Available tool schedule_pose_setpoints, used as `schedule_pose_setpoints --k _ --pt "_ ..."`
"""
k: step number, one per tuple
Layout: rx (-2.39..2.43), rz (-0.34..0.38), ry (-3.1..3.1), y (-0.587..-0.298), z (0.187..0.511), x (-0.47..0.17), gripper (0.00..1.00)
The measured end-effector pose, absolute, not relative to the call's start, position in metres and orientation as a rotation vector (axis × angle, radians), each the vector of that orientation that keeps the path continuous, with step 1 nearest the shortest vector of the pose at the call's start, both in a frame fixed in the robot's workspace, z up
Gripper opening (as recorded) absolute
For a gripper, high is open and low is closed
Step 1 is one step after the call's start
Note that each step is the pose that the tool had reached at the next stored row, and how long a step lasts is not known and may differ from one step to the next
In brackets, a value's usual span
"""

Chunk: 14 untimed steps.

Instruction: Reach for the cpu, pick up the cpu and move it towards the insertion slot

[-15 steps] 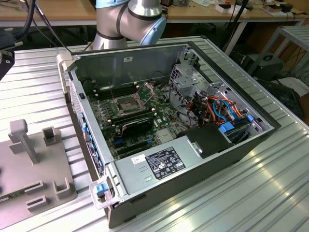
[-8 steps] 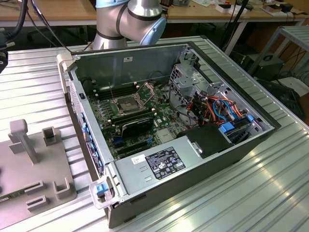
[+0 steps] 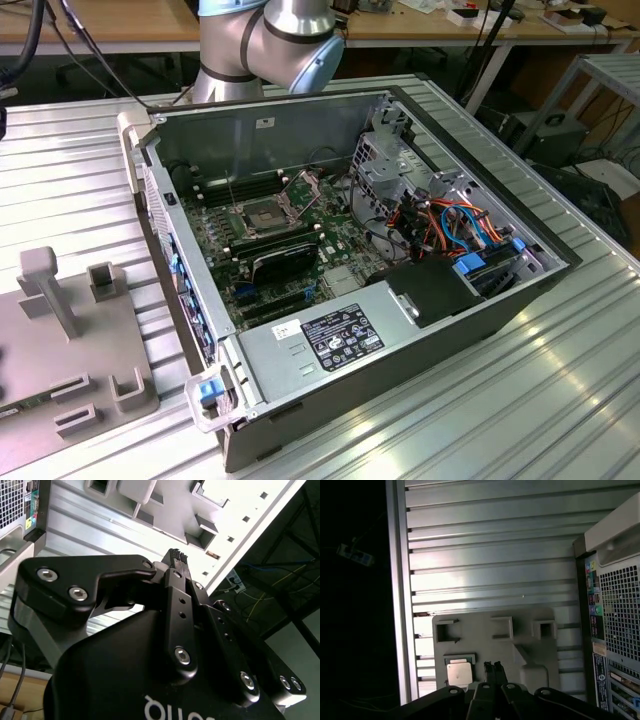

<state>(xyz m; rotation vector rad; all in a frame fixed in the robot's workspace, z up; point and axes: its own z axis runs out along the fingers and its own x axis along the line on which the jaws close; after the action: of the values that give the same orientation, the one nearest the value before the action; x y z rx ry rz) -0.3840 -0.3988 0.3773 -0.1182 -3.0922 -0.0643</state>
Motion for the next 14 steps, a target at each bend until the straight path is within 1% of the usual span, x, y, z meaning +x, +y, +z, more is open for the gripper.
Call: schedule_pose_setpoints --k 14 --pt "-0.118 -0.064 -3.092 -0.399 0.377 -0.396 0.11"
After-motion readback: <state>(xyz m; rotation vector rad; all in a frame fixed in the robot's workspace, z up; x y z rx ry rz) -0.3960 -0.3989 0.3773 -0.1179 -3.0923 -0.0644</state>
